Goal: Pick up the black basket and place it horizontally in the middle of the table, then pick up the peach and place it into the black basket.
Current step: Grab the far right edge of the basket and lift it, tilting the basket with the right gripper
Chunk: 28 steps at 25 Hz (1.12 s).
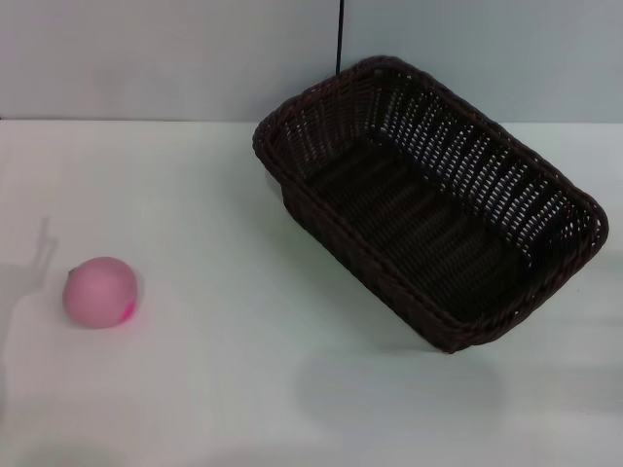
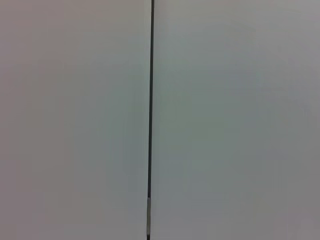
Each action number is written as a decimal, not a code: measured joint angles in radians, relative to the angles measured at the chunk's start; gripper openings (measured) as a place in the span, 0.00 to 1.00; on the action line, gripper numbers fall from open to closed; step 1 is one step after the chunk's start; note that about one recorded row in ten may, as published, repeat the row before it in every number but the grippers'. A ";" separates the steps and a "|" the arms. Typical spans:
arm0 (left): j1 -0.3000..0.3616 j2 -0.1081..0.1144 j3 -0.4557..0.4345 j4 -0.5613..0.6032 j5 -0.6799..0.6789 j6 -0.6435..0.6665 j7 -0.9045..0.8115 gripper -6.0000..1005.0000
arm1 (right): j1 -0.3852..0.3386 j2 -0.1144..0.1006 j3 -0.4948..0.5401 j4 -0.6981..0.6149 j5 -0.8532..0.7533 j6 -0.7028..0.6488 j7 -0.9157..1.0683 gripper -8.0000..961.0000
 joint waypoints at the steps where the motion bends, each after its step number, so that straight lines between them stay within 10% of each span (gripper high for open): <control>1: 0.000 0.000 0.000 0.000 0.000 0.000 0.000 0.82 | 0.000 0.000 0.000 0.000 0.000 0.000 0.000 0.62; 16: -0.002 0.001 -0.004 0.004 0.000 0.001 0.000 0.82 | -0.028 -0.013 -0.010 -0.073 -0.091 -0.038 0.079 0.62; 28: 0.005 0.001 -0.004 0.006 0.000 0.002 0.000 0.82 | -0.086 -0.070 0.150 -1.065 -0.891 0.015 1.225 0.62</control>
